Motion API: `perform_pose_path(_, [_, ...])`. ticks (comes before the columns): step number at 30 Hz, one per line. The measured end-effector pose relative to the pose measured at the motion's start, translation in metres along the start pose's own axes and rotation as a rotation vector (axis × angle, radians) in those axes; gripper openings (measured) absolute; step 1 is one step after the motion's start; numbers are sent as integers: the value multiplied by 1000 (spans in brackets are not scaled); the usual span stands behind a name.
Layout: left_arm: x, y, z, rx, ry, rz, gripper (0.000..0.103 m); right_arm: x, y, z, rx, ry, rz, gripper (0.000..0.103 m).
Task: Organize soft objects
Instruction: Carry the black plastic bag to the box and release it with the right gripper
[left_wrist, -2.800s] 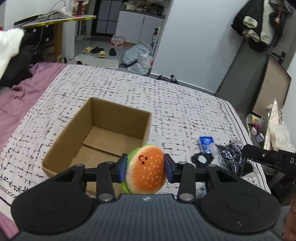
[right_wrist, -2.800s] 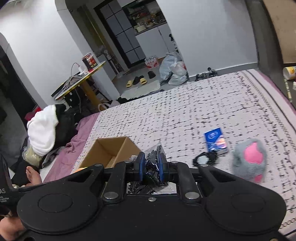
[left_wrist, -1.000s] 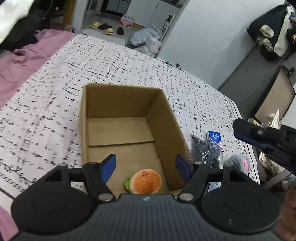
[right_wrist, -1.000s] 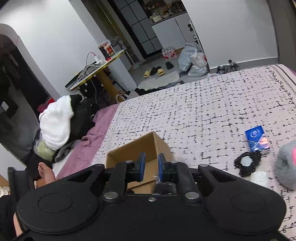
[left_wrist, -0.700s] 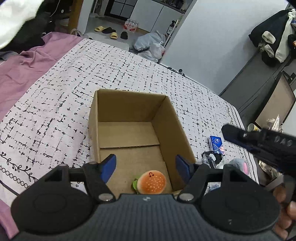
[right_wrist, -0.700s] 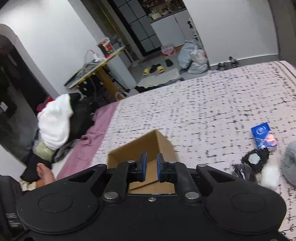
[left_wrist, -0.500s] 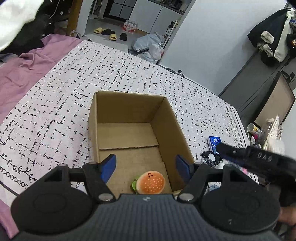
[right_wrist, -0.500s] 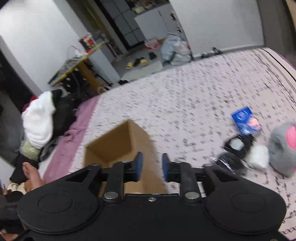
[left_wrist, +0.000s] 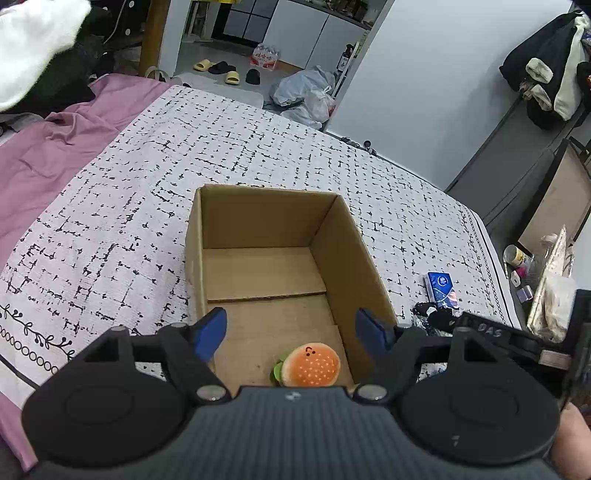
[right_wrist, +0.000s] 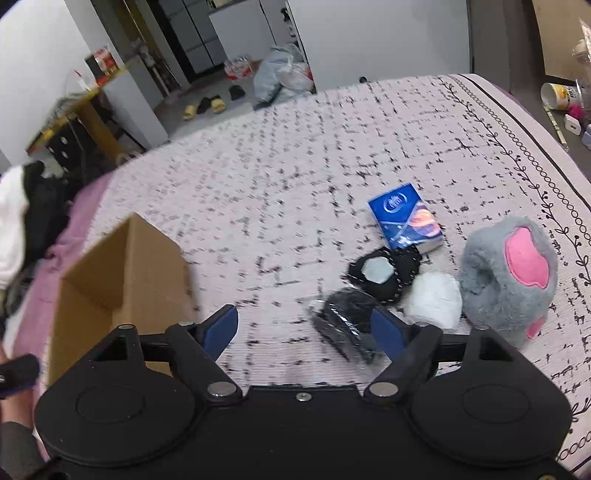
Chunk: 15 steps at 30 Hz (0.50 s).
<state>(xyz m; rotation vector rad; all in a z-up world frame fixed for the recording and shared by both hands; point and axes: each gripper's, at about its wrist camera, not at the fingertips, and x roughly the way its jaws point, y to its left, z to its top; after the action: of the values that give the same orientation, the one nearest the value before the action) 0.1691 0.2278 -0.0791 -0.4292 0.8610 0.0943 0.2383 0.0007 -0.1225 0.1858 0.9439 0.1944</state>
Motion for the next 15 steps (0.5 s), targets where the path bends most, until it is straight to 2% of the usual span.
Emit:
perform_pose_path(2, [0,0,0,0,0,4,76,9,1,-1,-23,20,-17,77])
perform_pose_path(4, [0,1,0,-1,0,6,76,21,2,-3,-54,56,-63,66])
perform_pose_path(5, [1,1,0,-1,0,6,76,26,1,-4,-62,75,-88,47])
perform_pose_path(6, [1,1,1,-2,0,6,76,31,-1,-5,-68,86,-114,19])
perform_pose_path(9, [0,2,1,-7,-1,7,76,30,-5,-3,-86,87,-110,8])
perform_pose_path(15, [-2,4,2,-16,-8,3,76,6,0,2,-84,43,-26,6])
